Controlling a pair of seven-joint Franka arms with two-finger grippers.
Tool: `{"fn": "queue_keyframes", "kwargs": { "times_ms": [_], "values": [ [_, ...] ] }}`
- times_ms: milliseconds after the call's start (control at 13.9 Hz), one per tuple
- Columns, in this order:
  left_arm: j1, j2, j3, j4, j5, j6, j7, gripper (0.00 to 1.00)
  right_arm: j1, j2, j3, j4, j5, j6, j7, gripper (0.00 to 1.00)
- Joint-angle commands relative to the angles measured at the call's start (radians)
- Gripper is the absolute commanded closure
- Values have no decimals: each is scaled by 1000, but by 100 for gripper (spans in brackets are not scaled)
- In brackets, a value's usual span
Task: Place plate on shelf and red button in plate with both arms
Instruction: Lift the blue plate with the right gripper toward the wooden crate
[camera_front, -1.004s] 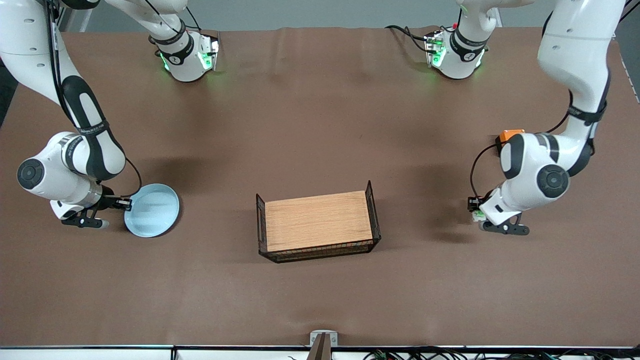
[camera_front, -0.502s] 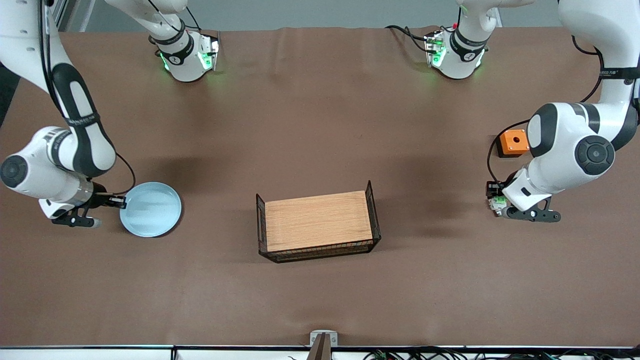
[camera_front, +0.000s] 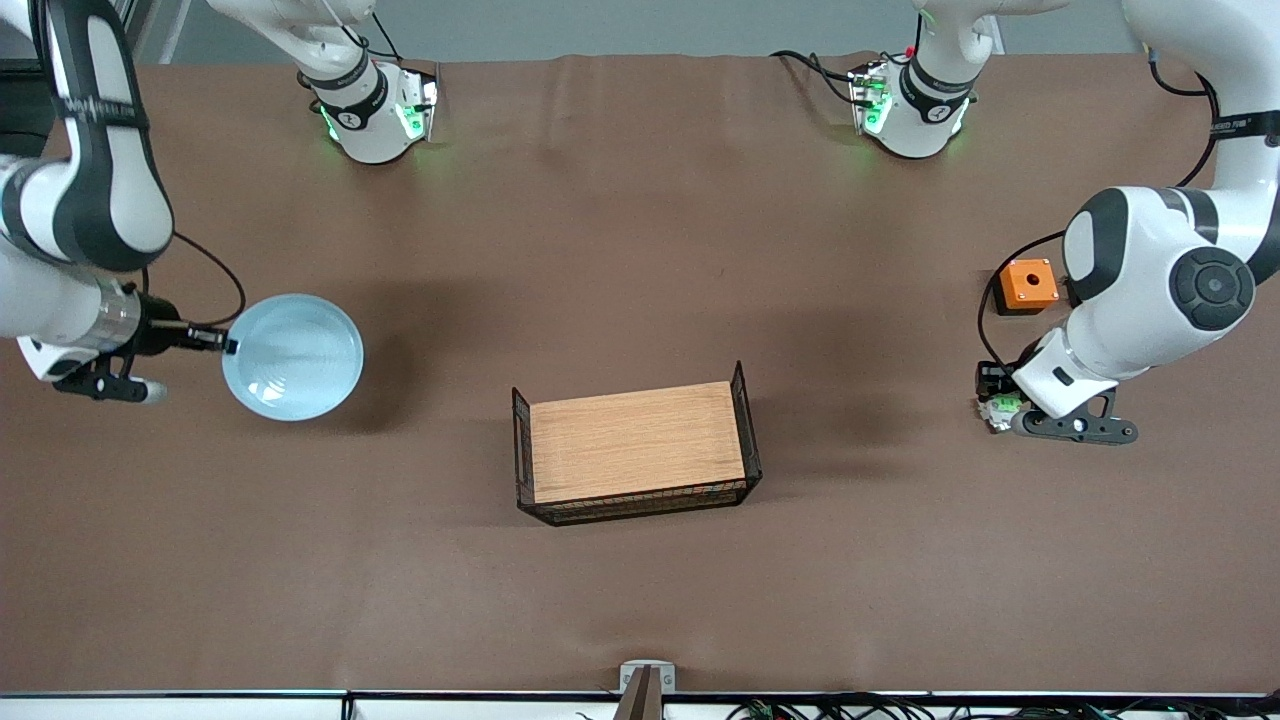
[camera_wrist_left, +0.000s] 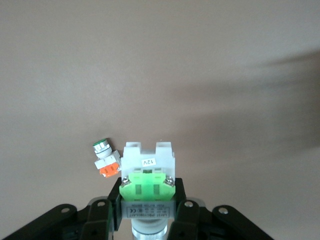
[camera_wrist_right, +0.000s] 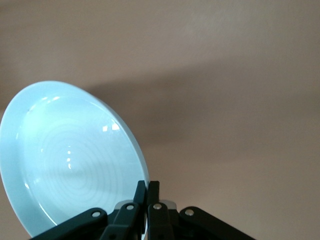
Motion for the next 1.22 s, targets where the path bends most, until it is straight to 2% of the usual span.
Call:
{"fn": "queue_keyframes", "kwargs": {
  "times_ms": [0, 287, 502, 645, 717, 932, 1147],
  "values": [
    [-11, -2, -6, 54, -10, -64, -35, 100, 99, -156, -3, -24, 9, -142, 178, 96],
    [-16, -3, -41, 131, -2, -180, -127, 100, 251, -260, 16, 28, 4, -334, 472, 96],
    [-16, 0, -42, 146, -5, -185, -132, 100, 305, -277, 140, 99, 6, -402, 793, 96],
    [-10, 0, -42, 148, -7, -194, -133, 100, 306, -268, 267, 152, 14, -402, 1032, 96],
    [-5, 0, -40, 151, -8, -200, -133, 100, 305, -256, 309, 178, 17, -397, 1120, 96],
    [-7, -5, -35, 160, -5, -232, -136, 100, 320, -170, 337, 272, 82, -367, 1362, 96],
    [-14, -9, -51, 203, -4, -346, -198, 100, 372, -95, 339, 309, 99, -218, 1618, 97]
  ]
}}
